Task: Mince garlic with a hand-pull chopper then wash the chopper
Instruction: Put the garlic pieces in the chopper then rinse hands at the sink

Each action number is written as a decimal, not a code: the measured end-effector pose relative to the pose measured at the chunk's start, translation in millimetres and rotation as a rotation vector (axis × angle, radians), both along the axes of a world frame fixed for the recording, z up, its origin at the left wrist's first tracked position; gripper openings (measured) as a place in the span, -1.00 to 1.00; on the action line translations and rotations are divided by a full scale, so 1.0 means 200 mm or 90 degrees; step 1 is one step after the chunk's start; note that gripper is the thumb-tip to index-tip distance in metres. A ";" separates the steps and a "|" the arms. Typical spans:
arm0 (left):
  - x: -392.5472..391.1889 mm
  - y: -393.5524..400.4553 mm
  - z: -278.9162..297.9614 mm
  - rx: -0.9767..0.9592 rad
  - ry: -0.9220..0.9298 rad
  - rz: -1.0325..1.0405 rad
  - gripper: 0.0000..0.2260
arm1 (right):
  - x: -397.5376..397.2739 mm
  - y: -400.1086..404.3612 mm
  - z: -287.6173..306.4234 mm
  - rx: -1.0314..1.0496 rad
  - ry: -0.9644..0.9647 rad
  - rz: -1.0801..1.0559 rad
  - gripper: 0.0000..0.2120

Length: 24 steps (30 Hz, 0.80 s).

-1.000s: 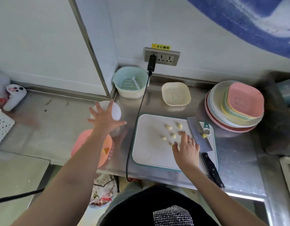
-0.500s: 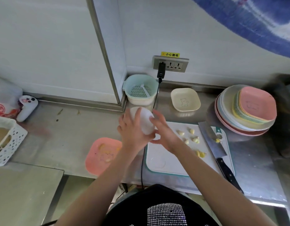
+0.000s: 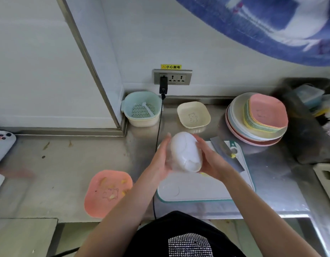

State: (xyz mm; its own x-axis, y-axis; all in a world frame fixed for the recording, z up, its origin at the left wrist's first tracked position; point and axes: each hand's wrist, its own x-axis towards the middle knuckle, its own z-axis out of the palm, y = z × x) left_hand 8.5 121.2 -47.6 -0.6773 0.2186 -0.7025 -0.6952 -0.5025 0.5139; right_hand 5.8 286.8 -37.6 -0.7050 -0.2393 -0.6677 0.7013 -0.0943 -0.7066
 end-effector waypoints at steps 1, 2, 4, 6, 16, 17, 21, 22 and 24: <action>0.01 0.02 0.00 0.021 -0.011 -0.019 -0.35 | 0.00 0.01 0.01 0.033 -0.021 -0.014 -0.61; 0.03 0.03 -0.01 0.038 -0.021 -0.039 -0.31 | 0.00 0.03 0.02 0.090 -0.027 -0.008 -0.56; 0.05 0.05 -0.04 0.051 0.000 -0.058 -0.34 | -0.01 0.07 0.07 0.204 -0.018 0.104 -0.39; 0.05 0.07 -0.06 0.025 0.055 -0.106 -0.27 | -0.01 0.07 0.13 0.215 -0.047 0.210 -0.11; 0.03 0.22 -0.03 0.009 -0.039 -0.122 -0.43 | -0.02 0.10 0.21 0.386 0.145 0.246 -0.32; 0.03 0.23 -0.03 0.016 -0.054 -0.119 -0.38 | -0.02 0.12 0.20 0.399 0.192 0.274 -0.30; 0.02 0.25 -0.01 0.071 -0.051 -0.124 -0.38 | -0.02 0.22 0.22 0.372 0.297 0.310 -0.16; 0.02 0.25 -0.01 0.104 -0.058 -0.108 -0.44 | -0.03 0.26 0.22 0.360 0.320 0.287 -0.08; 0.02 0.24 -0.04 0.179 -0.069 -0.057 -0.45 | -0.04 0.33 0.23 0.301 0.351 0.224 -0.01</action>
State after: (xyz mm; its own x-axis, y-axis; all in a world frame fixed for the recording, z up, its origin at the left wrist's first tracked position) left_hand 12.5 170.0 -54.7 -0.5713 0.4703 -0.6726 -0.7863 -0.5485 0.2844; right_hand -1.6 352.9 8.4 -0.8986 -0.2874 -0.3315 0.1730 0.4623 -0.8697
